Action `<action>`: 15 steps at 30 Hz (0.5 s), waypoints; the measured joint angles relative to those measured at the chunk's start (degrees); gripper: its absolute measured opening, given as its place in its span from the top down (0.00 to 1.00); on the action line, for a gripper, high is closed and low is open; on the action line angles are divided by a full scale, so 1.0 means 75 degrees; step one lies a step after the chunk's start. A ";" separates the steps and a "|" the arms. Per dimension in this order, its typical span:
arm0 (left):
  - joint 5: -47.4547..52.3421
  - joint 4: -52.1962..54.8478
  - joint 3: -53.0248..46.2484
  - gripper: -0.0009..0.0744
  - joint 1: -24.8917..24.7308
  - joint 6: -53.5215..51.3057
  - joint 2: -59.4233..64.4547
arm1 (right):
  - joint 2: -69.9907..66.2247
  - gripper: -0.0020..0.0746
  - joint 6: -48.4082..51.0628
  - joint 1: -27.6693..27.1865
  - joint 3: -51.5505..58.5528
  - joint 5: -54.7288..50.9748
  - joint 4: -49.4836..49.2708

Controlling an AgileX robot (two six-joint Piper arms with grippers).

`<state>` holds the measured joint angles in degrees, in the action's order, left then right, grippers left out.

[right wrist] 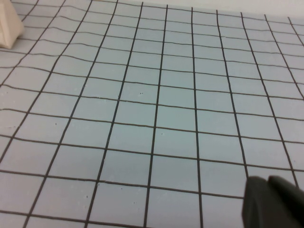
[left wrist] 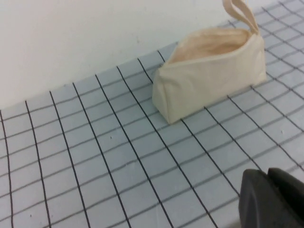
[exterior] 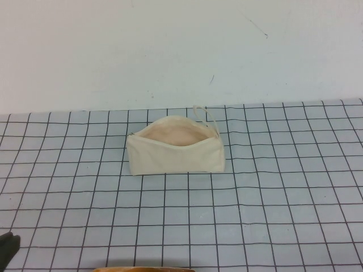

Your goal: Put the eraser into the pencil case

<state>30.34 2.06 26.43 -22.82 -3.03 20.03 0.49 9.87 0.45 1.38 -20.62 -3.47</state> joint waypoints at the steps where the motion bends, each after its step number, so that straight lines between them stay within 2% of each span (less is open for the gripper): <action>1: -0.0539 -0.0067 -0.0393 0.99 0.0107 0.0000 -0.0182 | 0.0000 0.98 0.0000 0.0000 0.0000 0.0000 0.0000; 4: -0.1953 -0.0584 -0.1472 0.99 0.0705 0.0000 -0.0811 | 0.0000 0.98 0.0000 0.0000 0.0000 0.0000 0.0000; 7: -0.2760 -0.1304 -0.2434 0.99 0.1428 0.0000 -0.1446 | 0.0000 0.98 0.0000 0.0000 0.0000 0.0000 0.0000; 15: -0.3010 -0.1705 -0.3692 0.99 0.3043 0.0000 -0.2689 | 0.0000 0.98 0.0000 0.0000 0.0000 0.0000 0.0000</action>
<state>7.76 -10.72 -1.26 0.00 -3.03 -0.13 0.49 9.87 0.45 1.38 -20.62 -3.47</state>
